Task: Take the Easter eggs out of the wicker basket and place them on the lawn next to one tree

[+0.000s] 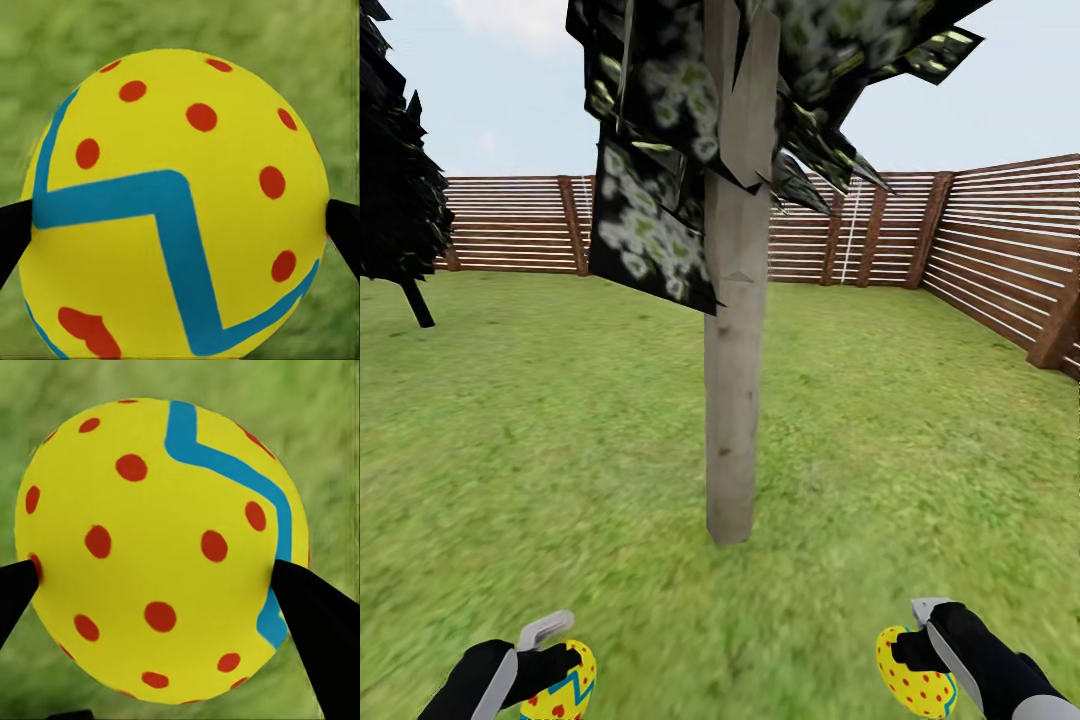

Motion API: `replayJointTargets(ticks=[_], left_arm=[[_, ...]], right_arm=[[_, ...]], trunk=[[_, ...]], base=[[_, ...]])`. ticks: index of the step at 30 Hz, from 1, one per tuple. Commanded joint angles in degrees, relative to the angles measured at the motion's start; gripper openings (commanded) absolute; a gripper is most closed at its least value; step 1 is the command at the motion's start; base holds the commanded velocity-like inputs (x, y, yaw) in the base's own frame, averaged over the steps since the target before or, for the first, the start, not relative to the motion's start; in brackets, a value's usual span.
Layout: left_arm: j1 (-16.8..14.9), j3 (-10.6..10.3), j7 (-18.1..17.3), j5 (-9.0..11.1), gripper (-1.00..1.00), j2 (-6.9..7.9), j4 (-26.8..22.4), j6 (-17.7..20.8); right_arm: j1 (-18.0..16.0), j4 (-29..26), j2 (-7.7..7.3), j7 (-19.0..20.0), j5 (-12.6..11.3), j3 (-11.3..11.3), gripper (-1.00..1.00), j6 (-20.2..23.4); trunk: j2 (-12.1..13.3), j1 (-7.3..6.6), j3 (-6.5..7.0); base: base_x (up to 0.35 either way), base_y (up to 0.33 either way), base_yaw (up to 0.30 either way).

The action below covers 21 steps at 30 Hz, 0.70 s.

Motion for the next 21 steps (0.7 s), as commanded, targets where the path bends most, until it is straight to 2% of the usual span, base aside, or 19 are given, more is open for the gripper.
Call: replayJointTargets(ticks=[1, 6, 8, 10, 11, 12, 13, 18, 21], left_arm=[[0.0, 0.2, -0.3, -0.1, -1.0, -0.07, 0.0, 0.4], [0.0, 0.2, -0.4, -0.1, -1.0, 0.1, -0.1, 0.4], [0.0, 0.6, -0.5, 0.0, -1.0, 0.84, -0.6, 0.4], [0.0, 0.8, -1.4, 0.2, -1.0, 5.25, -1.0, 0.6], [0.0, 1.0, -3.3, 0.3, -1.0, 7.08, -1.1, 0.7], [0.0, 1.1, -4.7, 0.4, -1.0, 8.6, -1.1, 0.8], [0.0, 1.2, -5.4, 0.4, -1.0, 9.27, -1.1, 0.9], [0.0, 1.3, -5.8, 0.4, -1.0, 9.5, -1.1, 0.6], [0.0, 1.7, -5.8, 0.4, -1.0, 9.5, -1.2, 1.0]], right_arm=[[0.0, 0.0, -0.1, 0.0, -0.2, 0.4, -1.0, 0.2], [0.0, 0.0, -0.14, 0.1, -0.2, 0.4, -1.0, 0.3], [0.0, 0.0, -0.16, 0.1, -0.2, 0.3, -1.0, 0.2], [0.0, 0.0, -0.61, 0.1, -0.1, 0.3, -1.0, 0.3], [0.0, 0.0, -0.67, 0.1, -0.1, 0.3, -1.0, 0.5], [0.0, 0.0, -0.81, 0.1, -0.2, 0.2, -1.0, 0.6], [0.0, 0.0, -0.9, -0.1, -0.1, 0.2, -1.0, 0.5], [0.0, -0.1, -0.99, -0.1, -0.3, 0.0, -1.0, 0.2], [0.0, -0.2, -1.02, 0.0, -0.2, -0.1, -1.0, 0.2]], trunk=[[0.0, -0.01, -0.06], [0.0, -0.01, -0.06], [0.0, -0.01, -0.06], [0.0, -0.01, -0.06], [0.0, -0.01, -0.06], [0.0, -0.01, -0.06], [0.0, -0.01, -0.06], [0.0, -0.01, -0.06], [-1.2, 0.65, -0.6]], base=[[0.0, -0.34, 0.0], [0.0, -0.34, 0.0], [0.0, -0.341, 0.0], [0.0, -0.336, 0.0], [0.0, -0.251, 0.0], [0.0, -0.086, 0.0], [0.0, -0.028, 0.0], [0.0, -0.003, 0.0], [0.0, 0.0, 0.0]])
